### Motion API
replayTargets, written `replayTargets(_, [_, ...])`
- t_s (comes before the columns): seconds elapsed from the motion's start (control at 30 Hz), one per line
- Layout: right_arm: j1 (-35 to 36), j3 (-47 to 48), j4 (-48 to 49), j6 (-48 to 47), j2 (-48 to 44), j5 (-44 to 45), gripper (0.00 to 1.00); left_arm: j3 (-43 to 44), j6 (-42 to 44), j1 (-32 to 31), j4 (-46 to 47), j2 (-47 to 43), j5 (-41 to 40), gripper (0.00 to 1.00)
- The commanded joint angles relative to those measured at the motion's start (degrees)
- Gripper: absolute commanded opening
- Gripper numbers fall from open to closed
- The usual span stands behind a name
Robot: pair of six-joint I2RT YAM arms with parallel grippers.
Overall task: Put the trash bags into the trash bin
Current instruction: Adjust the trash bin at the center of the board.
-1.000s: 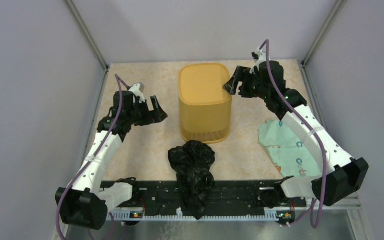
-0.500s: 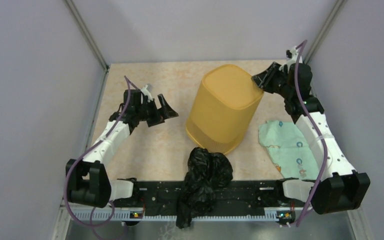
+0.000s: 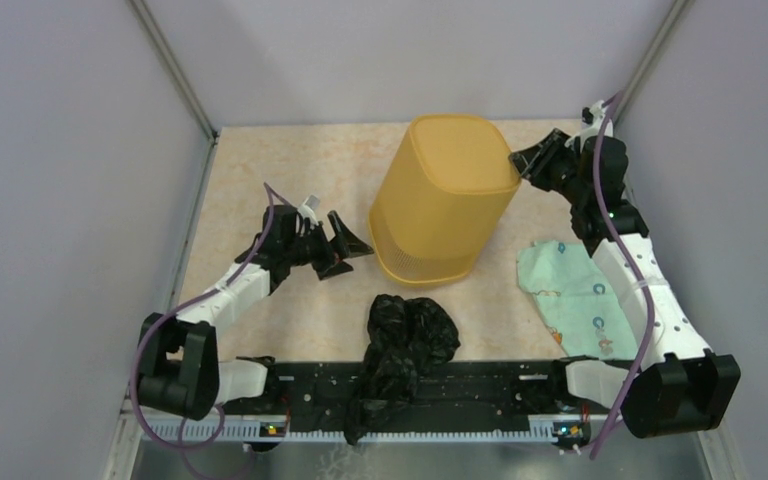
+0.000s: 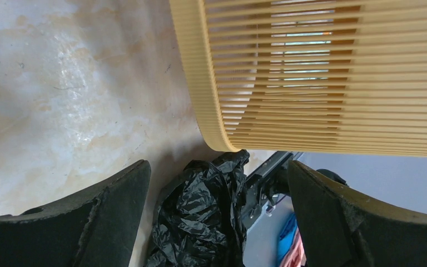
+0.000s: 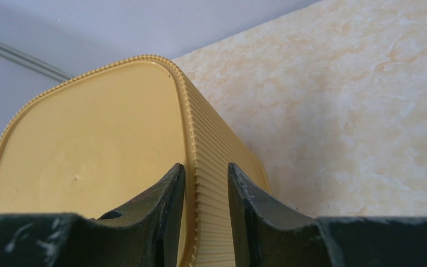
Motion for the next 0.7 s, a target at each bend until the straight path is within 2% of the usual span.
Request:
replayTargets(0.0, [-1.06,-4.78,-12.87,-2.07,2.70,2.17,0.34,-3.36,-6.68,0.05,17.34,1.33,1.30,0.99])
replayTargets(0.23, [-4.28,-6.61,-11.09,-0.76,4.01,-0.86,0.34,-2.95,-13.72,-2.04,32.76,8.13,0.04,0.99])
replayTargets(0.33, [-6.19,-7.94,-9.16,1.02,4.57,-4.80,0.34,-5.22,-20.14,-2.89,45.26,11.33,0.12,0.99])
replayTargets(0.4, [-6.22,-8.56,-8.12,2.14,4.99,-6.48,0.34,-4.91,-22.89,-4.04,50.09,13.33,-0.37,0.99])
replayTargets(0.57, [-6.16,-10.70,-5.05,4.64,5.68,-8.62,0.33,-1.30,-27.50,-7.74,58.14,18.19,-1.26,0.97])
replayTargets(0.67, [-6.20,-11.55,-3.43,5.39,5.68,-8.48,0.33,0.71,-28.37,-8.75,60.22,18.70,-1.84,0.89])
